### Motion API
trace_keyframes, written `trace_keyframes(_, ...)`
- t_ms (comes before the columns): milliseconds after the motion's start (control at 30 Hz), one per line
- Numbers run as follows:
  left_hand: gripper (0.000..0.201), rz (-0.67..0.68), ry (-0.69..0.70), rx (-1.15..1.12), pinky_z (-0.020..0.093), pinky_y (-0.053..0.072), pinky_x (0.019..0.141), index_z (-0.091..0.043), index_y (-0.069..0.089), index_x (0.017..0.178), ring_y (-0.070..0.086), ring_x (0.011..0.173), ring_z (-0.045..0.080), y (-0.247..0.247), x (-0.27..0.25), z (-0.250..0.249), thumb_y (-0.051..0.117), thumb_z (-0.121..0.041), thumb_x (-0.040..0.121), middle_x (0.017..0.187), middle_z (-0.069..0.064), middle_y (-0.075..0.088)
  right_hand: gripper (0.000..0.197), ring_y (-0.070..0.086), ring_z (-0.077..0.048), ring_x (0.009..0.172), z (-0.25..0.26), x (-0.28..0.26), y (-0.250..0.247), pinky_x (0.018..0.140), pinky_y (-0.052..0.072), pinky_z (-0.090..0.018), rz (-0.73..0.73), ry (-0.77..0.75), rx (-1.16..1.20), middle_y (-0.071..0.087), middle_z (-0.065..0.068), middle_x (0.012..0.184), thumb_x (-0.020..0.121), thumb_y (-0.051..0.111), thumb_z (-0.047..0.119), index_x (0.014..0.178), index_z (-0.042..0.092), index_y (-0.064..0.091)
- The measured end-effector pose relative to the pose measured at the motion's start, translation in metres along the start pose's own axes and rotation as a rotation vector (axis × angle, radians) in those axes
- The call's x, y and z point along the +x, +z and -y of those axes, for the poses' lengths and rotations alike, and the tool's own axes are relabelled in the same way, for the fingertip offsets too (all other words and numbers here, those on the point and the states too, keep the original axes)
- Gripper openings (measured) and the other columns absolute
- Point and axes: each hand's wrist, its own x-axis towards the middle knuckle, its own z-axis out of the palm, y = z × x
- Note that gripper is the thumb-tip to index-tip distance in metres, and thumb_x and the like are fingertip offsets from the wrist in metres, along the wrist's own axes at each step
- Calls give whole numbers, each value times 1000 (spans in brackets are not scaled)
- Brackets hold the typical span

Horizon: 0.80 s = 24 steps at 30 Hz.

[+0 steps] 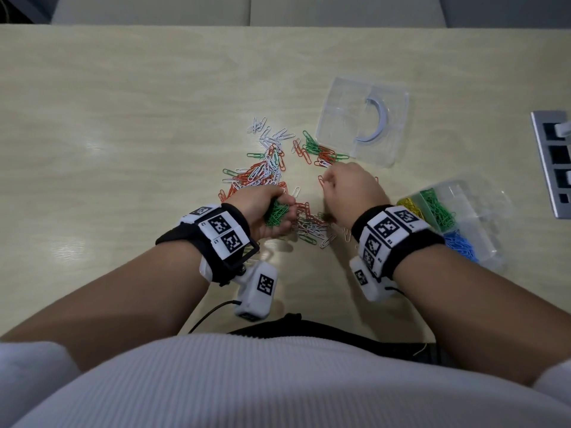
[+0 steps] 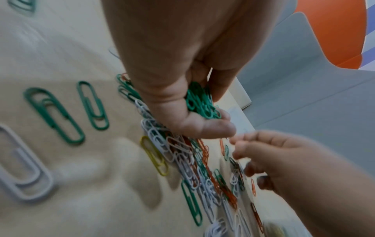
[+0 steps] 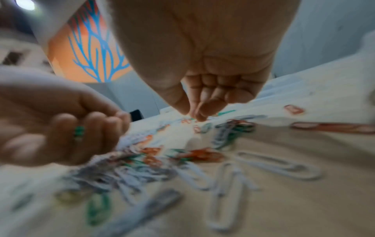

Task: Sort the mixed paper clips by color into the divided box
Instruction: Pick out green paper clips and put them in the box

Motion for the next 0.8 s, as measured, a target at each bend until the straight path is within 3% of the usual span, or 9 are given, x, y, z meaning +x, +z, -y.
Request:
trace_keyframes(167,33,-27,1,20,22,52,47,-9,59,78,58,52,14,-3,-3,-1,40,-23,100,65,7,61,22,58,-29,100,-11,11,2,86,49,-40,65,-9,-196,56,-9,111,90,56,23,109,13,59)
trace_keyframes(333,31,-28,4,43,23,53,50,-7,61,81,59,54,14,-2,-4,0,41,-22,100,65,7,62,17,60,-28,88,1,12,-1,76,50,-36,84,-27,-304,60,-6,100,86,51,20,98,14,61)
trace_keyframes(433,29,-39,17,37,24,56,51,-5,62,89,62,56,15,0,-2,-1,42,-23,100,70,10,64,9,56,-20,81,14,2,-7,68,45,-30,35,-134,-83,59,2,87,86,53,23,86,18,60)
trace_keyframes(533,20,-69,54,8,29,57,54,-4,61,97,62,59,18,4,0,-2,46,-17,97,76,10,63,10,54,-14,80,36,-10,-10,71,45,-30,114,-322,87,60,4,84,87,59,28,87,20,65)
trace_keyframes(600,17,-77,68,-1,31,58,56,-5,62,97,63,62,19,4,1,-2,47,-15,95,76,10,63,16,56,-18,85,42,-10,-6,75,46,-32,140,-361,73,63,1,89,91,54,26,91,18,68)
trace_keyframes(667,22,-40,44,-8,27,57,54,-7,62,90,64,59,17,1,2,-3,47,-20,97,73,9,64,20,56,-19,91,39,-2,-3,78,46,-33,55,-304,91,62,-1,97,93,48,25,95,17,66)
trace_keyframes(733,31,-15,17,-10,24,56,52,-10,61,80,62,56,14,-4,3,-3,42,-25,99,70,7,63,25,54,-21,99,28,9,-1,82,46,-34,-48,-197,39,57,-3,112,94,44,22,111,17,62)
trace_keyframes(800,32,-24,11,-20,24,55,51,-10,62,80,62,56,14,-7,3,-4,41,-24,99,71,7,64,38,50,-27,108,14,17,0,85,45,-39,-47,-126,-147,47,-5,130,93,44,19,131,17,50)
